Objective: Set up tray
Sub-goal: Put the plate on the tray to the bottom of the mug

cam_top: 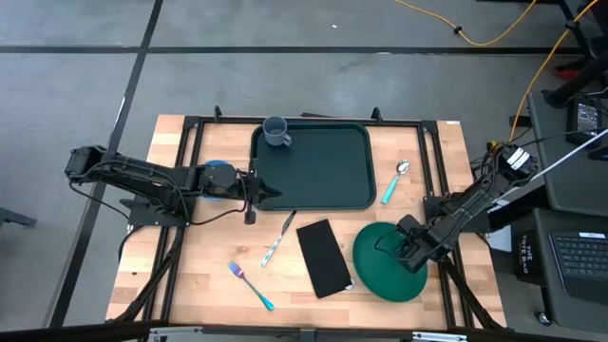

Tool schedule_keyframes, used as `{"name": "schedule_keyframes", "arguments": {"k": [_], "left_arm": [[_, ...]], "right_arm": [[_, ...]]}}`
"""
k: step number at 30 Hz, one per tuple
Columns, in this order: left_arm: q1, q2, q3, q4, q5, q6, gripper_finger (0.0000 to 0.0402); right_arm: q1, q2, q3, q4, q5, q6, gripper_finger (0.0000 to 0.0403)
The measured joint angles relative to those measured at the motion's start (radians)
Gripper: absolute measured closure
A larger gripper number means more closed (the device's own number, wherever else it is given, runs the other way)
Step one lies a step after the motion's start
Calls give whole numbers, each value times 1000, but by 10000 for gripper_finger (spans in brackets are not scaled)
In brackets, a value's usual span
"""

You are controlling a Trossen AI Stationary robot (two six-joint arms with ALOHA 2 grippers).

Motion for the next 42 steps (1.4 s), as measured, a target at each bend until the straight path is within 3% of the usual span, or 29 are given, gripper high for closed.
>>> {"name": "schedule_keyframes", "arguments": {"k": [8,15,20,26,32,42], "left_arm": [[0,0,0,0,0,-1,399],[0,0,0,0,0,-1,399],[0,0,0,0,0,-1,400],[0,0,0,0,0,0,397],[0,0,0,0,0,1,401],[0,0,0,0,0,2,397]], "right_arm": [[0,0,0,59,-11,37,259],[0,-2,6,76,-29,74,332],[1,-3,42,57,24,105,387],[1,3,100,-25,108,106,389],[0,-4,163,-174,112,160,390],[0,-133,310,-410,159,161,393]]}}
